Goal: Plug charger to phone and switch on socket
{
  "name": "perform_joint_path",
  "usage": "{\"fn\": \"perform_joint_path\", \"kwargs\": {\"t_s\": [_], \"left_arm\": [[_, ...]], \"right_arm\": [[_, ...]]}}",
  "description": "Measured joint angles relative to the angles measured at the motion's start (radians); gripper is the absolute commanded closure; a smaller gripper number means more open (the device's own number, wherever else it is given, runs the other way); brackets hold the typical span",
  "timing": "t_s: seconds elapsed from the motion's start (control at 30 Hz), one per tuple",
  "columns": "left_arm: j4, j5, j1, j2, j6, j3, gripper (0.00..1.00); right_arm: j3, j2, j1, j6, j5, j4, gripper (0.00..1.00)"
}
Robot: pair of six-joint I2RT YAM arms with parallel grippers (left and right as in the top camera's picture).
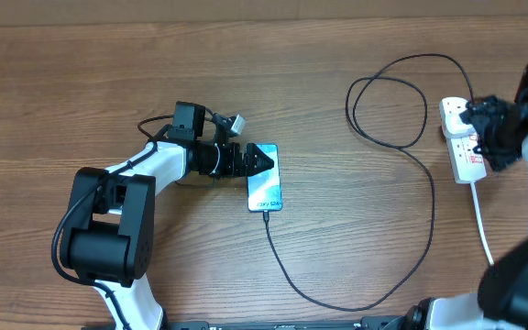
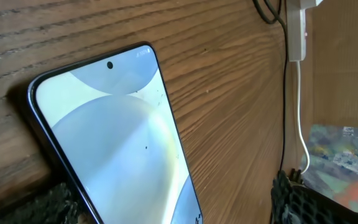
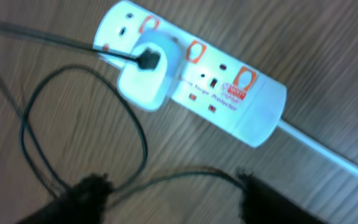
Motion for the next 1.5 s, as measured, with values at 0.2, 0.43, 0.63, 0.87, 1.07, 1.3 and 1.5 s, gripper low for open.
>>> {"fn": "perform_joint_path", "kwargs": {"t_s": [0.2,0.43,0.63,0.87,1.07,1.3,1.5], "left_arm": [[-0.031,-0.019,0.000,-0.003,0.001,0.009,0.00],[-0.049,-0.040,0.000,-0.009,0.002,0.011,0.00],[-0.051,-0.046,0.000,-0.011,0.002,0.011,0.00],[-0.053,-0.048,0.000,-0.011,0.002,0.013,0.00],[-0.054,-0.049,0.000,-0.011,0.002,0.013,0.00],[-0.057,-0.051,0.000,-0.012,-0.003,0.014,0.00],[-0.065,-0.060,0.000,-0.013,-0.026,0.018,0.00]], "right_arm": [[0.077,0.110,-0.012,-0.002,0.002,-0.016,0.86],[0.080,0.113,-0.081,-0.007,0.004,0.013,0.91],[0.085,0.136,-0.124,-0.007,0.001,0.018,0.92],[0.086,0.211,-0.126,-0.007,-0.037,0.039,0.92],[0.086,0.269,-0.126,-0.006,-0.050,0.095,0.92],[0.086,0.334,-0.126,-0.008,-0.097,0.175,0.92],[0.086,0.362,-0.127,-0.007,-0.126,0.205,0.93]]}}
